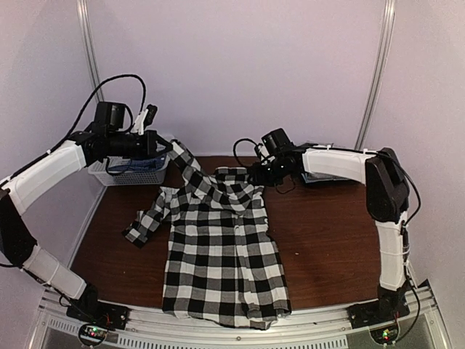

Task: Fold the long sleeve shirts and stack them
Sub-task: Move the right arm to the center of the board with the 1/3-folded shirt.

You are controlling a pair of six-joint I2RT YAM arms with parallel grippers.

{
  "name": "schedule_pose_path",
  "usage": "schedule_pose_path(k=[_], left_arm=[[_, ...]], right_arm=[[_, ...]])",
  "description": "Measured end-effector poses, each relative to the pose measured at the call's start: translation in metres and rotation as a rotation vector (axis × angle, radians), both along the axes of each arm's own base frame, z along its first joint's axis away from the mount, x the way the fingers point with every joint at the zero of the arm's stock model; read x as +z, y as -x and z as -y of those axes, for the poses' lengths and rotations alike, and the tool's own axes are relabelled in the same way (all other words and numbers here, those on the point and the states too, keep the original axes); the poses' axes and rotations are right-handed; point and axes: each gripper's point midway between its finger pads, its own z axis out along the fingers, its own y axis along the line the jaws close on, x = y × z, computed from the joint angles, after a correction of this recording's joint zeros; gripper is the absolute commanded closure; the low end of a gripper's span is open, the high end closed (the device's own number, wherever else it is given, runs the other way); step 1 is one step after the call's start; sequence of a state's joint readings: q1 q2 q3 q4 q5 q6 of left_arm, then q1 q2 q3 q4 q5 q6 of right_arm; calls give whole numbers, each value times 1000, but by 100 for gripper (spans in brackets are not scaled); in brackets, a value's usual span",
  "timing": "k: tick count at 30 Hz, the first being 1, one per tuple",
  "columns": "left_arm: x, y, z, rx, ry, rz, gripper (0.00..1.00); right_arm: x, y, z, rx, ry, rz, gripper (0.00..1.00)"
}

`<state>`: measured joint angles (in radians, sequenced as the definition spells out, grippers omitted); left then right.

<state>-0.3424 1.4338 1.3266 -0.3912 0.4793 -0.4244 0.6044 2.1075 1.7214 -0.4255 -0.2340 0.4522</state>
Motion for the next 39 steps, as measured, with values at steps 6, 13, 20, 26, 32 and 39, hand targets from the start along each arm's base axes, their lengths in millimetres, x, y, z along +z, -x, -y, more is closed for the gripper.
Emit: schedule_pose_path(k=[6, 13, 20, 26, 32, 39], left_arm=[[-16, -4, 4, -6, -13, -37, 100], [-31, -7, 14, -24, -28, -75, 100], [-34, -11, 19, -29, -33, -83, 100], [-37, -13, 24, -33, -39, -89, 100], [-39, -13, 26, -31, -39, -99, 100], [-41, -11, 37, -37, -57, -96, 100]], right_arm=[[-28, -28, 34, -63, 27, -36, 46], [-27, -63, 70, -116, -58, -23, 50], [-64, -68, 64, -87, -141, -95, 50], [-80, -68, 53, -58, -206, -134, 63], [-81, -80, 52, -60, -249, -130, 98], [-76, -121, 55, -55, -252, -55, 99]])
